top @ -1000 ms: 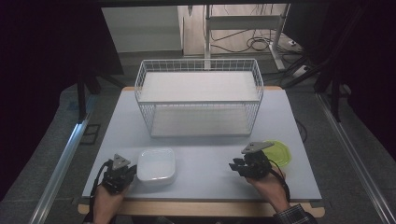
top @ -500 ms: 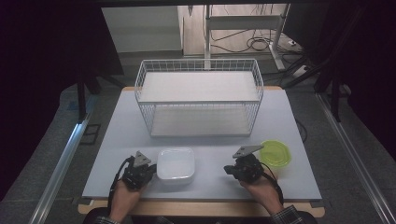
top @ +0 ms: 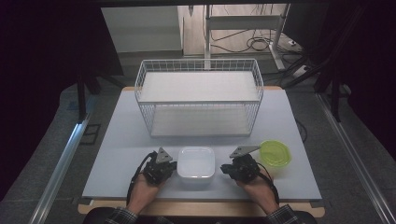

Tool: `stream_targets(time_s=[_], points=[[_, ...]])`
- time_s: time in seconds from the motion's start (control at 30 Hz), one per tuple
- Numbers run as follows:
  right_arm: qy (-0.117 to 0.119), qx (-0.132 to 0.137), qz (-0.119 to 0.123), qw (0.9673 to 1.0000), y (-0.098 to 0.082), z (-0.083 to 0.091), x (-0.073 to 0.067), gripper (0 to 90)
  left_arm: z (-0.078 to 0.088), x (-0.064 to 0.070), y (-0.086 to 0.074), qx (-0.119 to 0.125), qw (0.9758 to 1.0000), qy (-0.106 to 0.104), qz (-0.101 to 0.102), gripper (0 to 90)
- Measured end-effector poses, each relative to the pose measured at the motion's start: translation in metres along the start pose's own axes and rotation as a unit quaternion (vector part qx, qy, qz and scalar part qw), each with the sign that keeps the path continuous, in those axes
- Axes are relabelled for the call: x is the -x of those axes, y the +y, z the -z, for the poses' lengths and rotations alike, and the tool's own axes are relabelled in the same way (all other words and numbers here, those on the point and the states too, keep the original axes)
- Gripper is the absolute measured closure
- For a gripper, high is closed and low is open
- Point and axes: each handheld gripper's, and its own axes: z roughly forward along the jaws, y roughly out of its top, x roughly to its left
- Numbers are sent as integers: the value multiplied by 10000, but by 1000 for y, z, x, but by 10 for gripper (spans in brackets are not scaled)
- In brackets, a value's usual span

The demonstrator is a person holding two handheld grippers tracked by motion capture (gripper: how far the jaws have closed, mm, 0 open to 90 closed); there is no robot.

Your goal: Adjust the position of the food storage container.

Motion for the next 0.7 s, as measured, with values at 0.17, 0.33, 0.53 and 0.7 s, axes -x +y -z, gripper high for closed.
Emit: stream_targets(time_s=[0.17,0.33,0.53,0.7], points=[[-45,50,-79,9999,-1,2,3,866,-6,5,6,12,9998,-172,-55,894],[-28,100,-53,9999,-1,2,3,883,-6,12,7,-14,9997,-214,-137,894],[-64,96,-44,9999,-1,2,3,886,-6,11,6,3,9997,-223,-108,884],[-238,186,-73,9995,-3,11,7,836,5,5,2,113,9997,-22,-201,756]])
